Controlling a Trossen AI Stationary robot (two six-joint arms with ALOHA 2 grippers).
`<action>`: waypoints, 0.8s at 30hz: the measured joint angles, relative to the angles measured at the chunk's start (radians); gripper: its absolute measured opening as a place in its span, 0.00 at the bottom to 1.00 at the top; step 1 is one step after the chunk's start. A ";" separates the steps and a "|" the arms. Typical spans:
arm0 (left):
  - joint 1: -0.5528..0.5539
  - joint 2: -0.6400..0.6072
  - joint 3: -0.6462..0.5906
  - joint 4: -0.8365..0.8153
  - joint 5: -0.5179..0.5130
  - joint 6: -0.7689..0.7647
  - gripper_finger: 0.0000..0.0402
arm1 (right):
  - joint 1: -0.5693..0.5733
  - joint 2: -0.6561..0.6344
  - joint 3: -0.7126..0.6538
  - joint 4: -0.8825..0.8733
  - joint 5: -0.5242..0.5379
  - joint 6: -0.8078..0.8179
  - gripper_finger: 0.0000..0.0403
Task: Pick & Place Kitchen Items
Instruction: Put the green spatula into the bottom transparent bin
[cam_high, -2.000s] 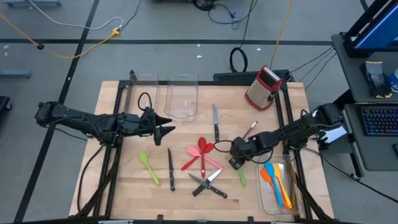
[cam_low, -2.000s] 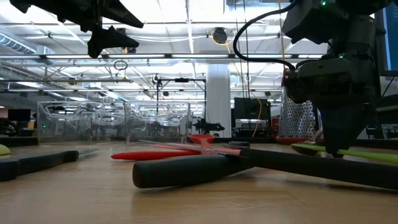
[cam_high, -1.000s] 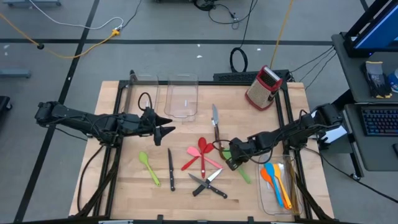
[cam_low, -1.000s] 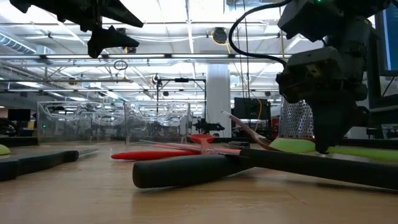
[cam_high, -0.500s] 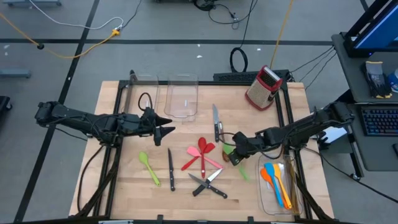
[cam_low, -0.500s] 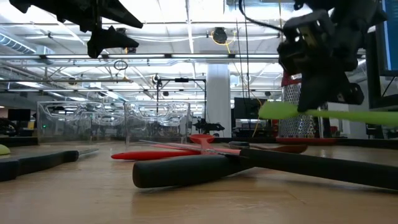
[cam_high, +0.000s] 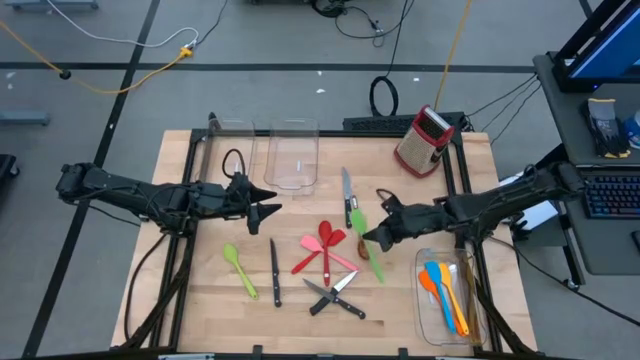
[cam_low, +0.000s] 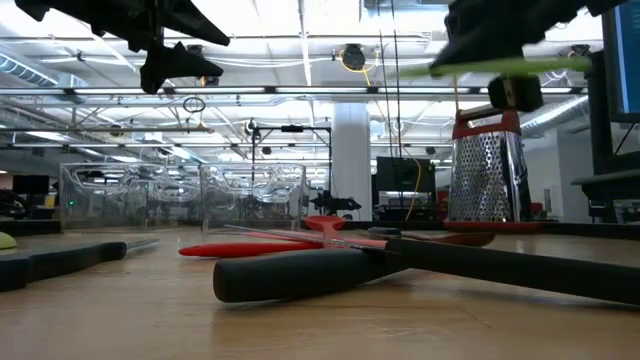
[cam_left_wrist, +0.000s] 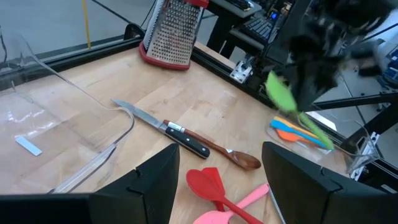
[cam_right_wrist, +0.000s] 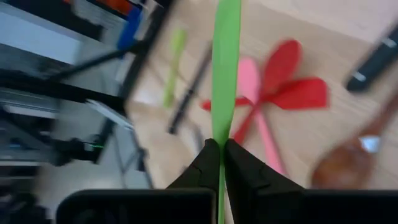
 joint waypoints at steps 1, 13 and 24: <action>0.000 0.000 0.000 0.000 0.000 0.000 0.58 | 0.000 -0.010 0.000 0.014 0.000 -0.007 0.00; 0.000 0.000 0.000 -0.007 0.000 -0.004 0.58 | 0.000 -0.078 -0.001 0.341 -0.103 -0.186 0.00; 0.000 0.000 0.000 -0.007 0.000 -0.004 0.58 | 0.002 -0.082 -0.098 0.844 -0.276 -0.273 0.00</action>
